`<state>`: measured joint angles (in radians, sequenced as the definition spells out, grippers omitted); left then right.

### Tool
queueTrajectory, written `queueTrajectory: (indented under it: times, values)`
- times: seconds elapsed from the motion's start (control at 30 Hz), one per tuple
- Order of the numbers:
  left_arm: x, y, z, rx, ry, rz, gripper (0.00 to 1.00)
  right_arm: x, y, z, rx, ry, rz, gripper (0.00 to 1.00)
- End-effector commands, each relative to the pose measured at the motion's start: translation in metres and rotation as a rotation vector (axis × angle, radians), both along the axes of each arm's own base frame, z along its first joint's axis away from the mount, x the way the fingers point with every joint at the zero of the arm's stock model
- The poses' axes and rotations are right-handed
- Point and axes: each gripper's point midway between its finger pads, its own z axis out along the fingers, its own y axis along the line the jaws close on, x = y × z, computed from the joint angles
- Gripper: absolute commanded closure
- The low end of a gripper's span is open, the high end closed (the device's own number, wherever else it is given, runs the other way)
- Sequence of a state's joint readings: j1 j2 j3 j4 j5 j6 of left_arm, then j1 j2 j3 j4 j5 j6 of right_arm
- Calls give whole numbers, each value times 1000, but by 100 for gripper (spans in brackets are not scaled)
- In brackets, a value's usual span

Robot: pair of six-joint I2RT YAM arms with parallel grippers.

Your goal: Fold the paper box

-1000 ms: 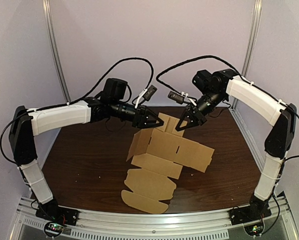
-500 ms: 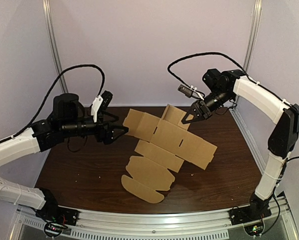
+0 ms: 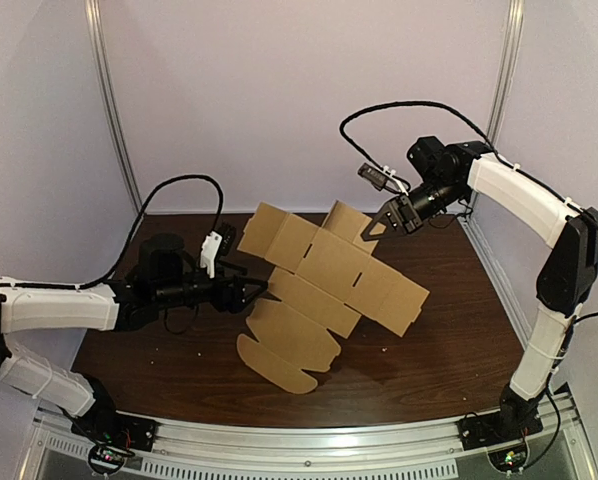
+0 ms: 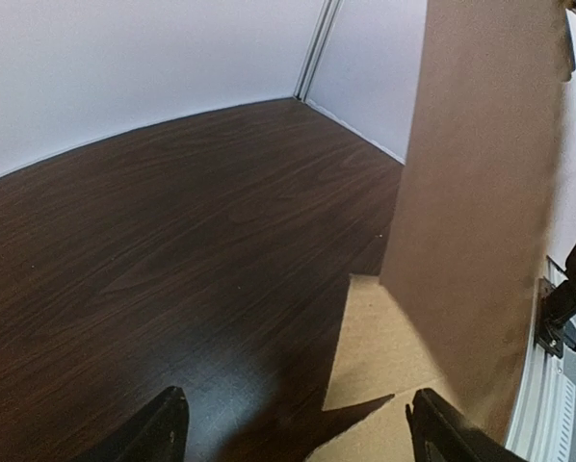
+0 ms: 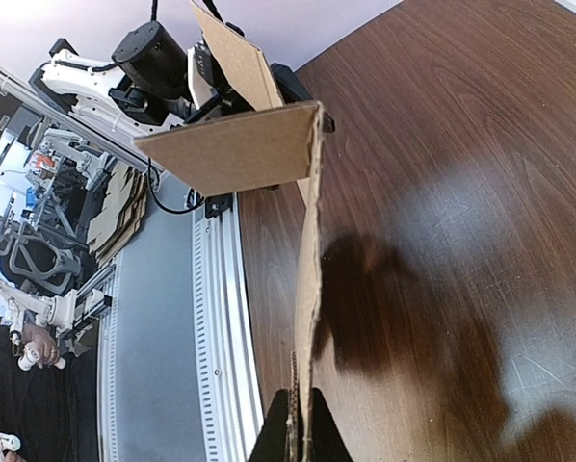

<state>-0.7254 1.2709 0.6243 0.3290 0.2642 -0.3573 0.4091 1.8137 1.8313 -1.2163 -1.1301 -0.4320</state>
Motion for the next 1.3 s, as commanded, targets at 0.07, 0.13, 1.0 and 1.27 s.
queueTrajectory:
  times: [0.07, 0.13, 1.0, 1.27]
  values:
    - [8, -24, 18, -135, -63, -61, 21, -2, 0, 12, 36, -3, -7, 100]
    - [6, -32, 17, -145, -54, -95, 23, -1, 0, 12, 38, -2, -10, 100]
    - [0, -45, 14, -254, -58, -124, 76, 33, -2, -2, -2, 35, -141, 100]
    - [-4, -48, 19, -272, -58, -134, 90, 42, -2, -9, -24, 50, -193, 100]
